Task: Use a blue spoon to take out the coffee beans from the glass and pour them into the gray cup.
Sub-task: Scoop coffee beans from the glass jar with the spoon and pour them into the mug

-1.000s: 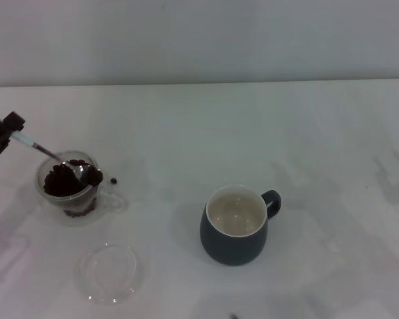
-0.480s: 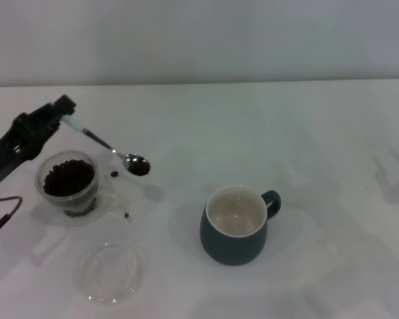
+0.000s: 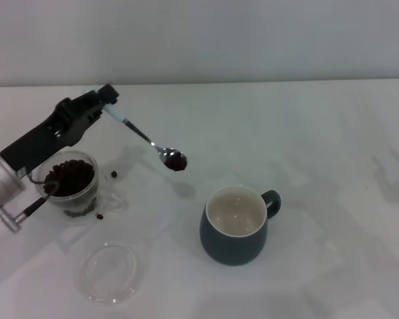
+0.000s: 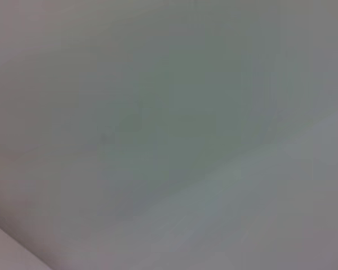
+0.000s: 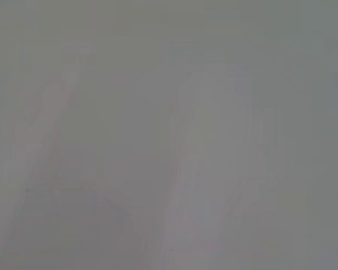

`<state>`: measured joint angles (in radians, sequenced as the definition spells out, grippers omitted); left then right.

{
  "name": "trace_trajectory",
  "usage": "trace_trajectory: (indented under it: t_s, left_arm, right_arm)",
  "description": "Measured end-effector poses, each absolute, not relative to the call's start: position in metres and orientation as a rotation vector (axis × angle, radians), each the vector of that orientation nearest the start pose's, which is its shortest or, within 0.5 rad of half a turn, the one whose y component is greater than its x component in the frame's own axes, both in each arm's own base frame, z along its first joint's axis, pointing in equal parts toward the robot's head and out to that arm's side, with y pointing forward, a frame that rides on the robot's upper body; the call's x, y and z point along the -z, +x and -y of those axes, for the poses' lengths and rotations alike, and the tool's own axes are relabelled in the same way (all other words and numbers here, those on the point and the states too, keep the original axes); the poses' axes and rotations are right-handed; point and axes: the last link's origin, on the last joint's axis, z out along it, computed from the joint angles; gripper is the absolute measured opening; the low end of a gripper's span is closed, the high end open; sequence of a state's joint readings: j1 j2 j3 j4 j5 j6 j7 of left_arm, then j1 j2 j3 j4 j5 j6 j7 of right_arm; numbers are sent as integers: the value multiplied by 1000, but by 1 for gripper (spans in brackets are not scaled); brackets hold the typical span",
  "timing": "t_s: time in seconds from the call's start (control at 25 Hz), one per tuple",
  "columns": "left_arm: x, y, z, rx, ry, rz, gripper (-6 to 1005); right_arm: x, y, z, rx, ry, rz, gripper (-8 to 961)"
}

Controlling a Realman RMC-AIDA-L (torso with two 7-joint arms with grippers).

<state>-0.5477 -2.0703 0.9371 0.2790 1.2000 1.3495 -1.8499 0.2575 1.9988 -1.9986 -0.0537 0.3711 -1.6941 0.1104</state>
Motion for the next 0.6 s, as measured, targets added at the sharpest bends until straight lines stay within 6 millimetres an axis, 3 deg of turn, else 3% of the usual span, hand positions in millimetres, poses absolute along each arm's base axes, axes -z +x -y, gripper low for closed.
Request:
trace_trajectory:
  t_s: [0.6]
  left_arm:
    - [45,-219,-367,1366,-2142,1700,133]
  right_arm:
    - [-45,344,-247,-787,-1597,-104,394]
